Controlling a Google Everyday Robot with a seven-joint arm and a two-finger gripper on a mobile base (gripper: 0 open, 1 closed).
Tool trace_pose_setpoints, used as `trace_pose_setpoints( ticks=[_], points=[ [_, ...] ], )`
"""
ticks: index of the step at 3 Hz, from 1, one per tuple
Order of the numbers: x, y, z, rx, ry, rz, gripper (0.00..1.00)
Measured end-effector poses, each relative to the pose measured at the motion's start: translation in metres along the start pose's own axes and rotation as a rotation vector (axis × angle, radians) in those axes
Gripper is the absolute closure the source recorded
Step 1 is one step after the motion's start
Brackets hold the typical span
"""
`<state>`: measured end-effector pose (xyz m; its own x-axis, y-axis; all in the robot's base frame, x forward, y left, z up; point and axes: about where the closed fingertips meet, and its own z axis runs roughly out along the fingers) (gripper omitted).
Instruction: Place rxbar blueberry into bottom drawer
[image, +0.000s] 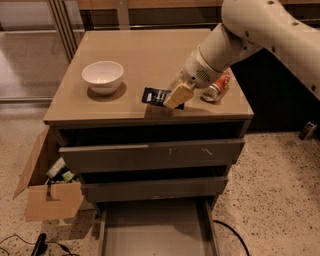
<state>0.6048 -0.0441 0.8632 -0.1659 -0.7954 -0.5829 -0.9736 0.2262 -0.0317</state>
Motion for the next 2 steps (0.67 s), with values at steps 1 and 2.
trace_pose_setpoints(
  ticks=[1,2],
  points=[
    [0.0296,0.0396,0.0175,-0.011,-0.015,0.023,1.00],
    [0.0357,0.0453,0.0177,-0.009,-0.015,0.025,1.00]
  ],
)
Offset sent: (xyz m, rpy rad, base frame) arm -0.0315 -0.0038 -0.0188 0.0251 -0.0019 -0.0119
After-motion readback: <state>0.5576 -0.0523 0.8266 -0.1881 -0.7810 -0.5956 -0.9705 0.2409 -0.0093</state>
